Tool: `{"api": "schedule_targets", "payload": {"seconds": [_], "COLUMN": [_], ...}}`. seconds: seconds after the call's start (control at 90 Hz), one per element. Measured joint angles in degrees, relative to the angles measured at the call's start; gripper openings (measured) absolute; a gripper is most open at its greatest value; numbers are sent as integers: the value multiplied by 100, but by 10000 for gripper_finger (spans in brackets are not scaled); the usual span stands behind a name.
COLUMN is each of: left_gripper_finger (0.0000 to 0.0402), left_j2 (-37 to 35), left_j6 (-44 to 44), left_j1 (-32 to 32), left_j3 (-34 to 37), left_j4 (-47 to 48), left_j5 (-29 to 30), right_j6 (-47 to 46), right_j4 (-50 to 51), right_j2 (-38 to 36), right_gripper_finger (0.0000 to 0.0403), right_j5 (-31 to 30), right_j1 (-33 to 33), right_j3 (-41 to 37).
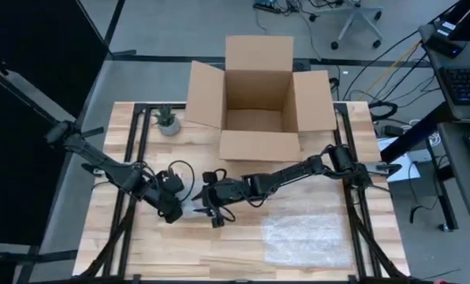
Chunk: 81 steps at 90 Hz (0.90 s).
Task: Wrap mug
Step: Wrap the red mug with the bubble wrap
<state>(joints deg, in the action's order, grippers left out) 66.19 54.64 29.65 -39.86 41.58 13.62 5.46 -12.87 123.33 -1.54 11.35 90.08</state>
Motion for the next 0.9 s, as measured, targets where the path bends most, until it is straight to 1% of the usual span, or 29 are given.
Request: {"api": "schedule_targets", "payload": {"seconds": [0.178,0.322,0.533,0.656,0.767,0.9], "left_gripper_finger": [153,153,153,153,153,153], "left_j2": [0,-2,-2,-2,10,-39], "left_j6": [-1,-6,-4,-12,-4,5], "left_j1": [0,0,0,0,0,4], "left_j3": [0,-2,-7,-23,-158,-409], "left_j4": [-23,-33,-45,-56,16,12], "left_j5": [1,1,1,-4,-64,-272], "right_j6": [-31,-140,-404,-479,-455,-412], "right_j4": [-710,-1436,-1337,-1186,-1118,-1012], "right_j2": [4,332,695,734,737,757], "right_gripper_finger": [157,157,157,157,157,157], "right_j5": [-4,-4,2,12,30,57], "right_j1": [0,-23,-126,-120,-118,-98], "right_j3": [3,16,20,39,39,37]}}
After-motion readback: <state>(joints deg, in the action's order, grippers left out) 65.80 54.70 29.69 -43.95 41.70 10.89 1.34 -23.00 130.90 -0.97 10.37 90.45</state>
